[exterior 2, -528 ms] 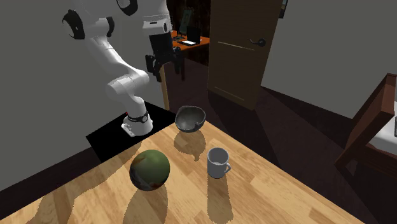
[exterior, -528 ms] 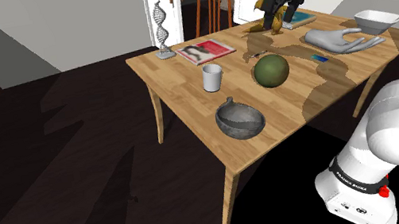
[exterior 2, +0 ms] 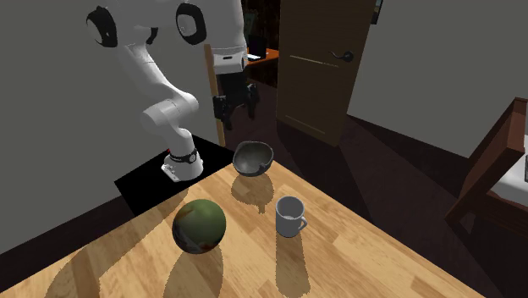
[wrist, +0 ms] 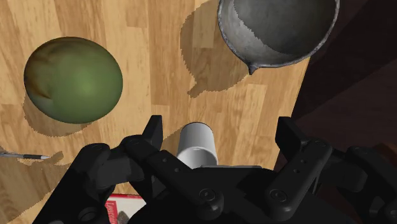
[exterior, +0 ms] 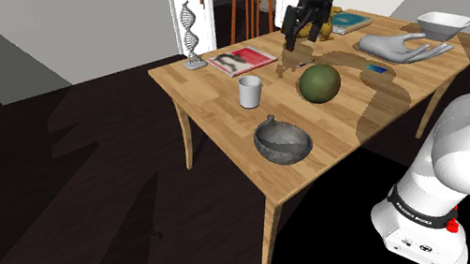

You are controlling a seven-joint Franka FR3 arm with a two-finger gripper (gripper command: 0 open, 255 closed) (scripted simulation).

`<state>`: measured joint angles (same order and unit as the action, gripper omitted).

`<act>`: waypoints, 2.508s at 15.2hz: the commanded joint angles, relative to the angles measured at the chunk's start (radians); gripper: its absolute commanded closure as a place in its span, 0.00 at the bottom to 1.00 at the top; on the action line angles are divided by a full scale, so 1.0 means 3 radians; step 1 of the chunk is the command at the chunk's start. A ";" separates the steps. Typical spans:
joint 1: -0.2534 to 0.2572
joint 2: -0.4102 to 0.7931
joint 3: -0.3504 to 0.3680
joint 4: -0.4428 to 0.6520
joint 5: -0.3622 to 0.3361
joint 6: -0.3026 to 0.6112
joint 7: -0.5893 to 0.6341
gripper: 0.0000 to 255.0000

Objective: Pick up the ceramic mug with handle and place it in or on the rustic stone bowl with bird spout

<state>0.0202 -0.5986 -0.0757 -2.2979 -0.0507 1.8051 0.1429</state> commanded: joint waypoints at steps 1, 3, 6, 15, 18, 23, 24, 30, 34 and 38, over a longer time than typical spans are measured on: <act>0.0007 0.0206 -0.0007 0.0003 -0.0013 0.0201 -0.0012 0.00; 0.0014 0.0422 -0.0014 0.0029 -0.0026 0.0385 -0.0021 0.00; 0.0022 0.0763 -0.0022 0.0102 -0.0041 0.0642 -0.0035 0.00; 0.0035 0.1860 -0.0039 0.0561 -0.0071 0.1248 -0.0076 0.00; 0.0035 0.2239 -0.0040 0.0792 -0.0077 0.1386 -0.0088 0.00; 0.0028 0.2594 -0.0041 0.0976 -0.0079 0.1550 -0.0100 0.00; 0.0026 0.2618 -0.0042 0.0961 -0.0078 0.1589 -0.0100 0.00; 0.0016 0.2743 -0.0045 0.0911 -0.0073 0.1764 -0.0104 0.00; 0.0016 0.2743 -0.0045 0.0911 -0.0073 0.1764 -0.0104 0.00; 0.0016 0.2743 -0.0045 0.0911 -0.0073 0.1764 -0.0104 1.00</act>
<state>0.0249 0.2243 -0.0892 -2.0245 -0.0727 2.3341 0.1117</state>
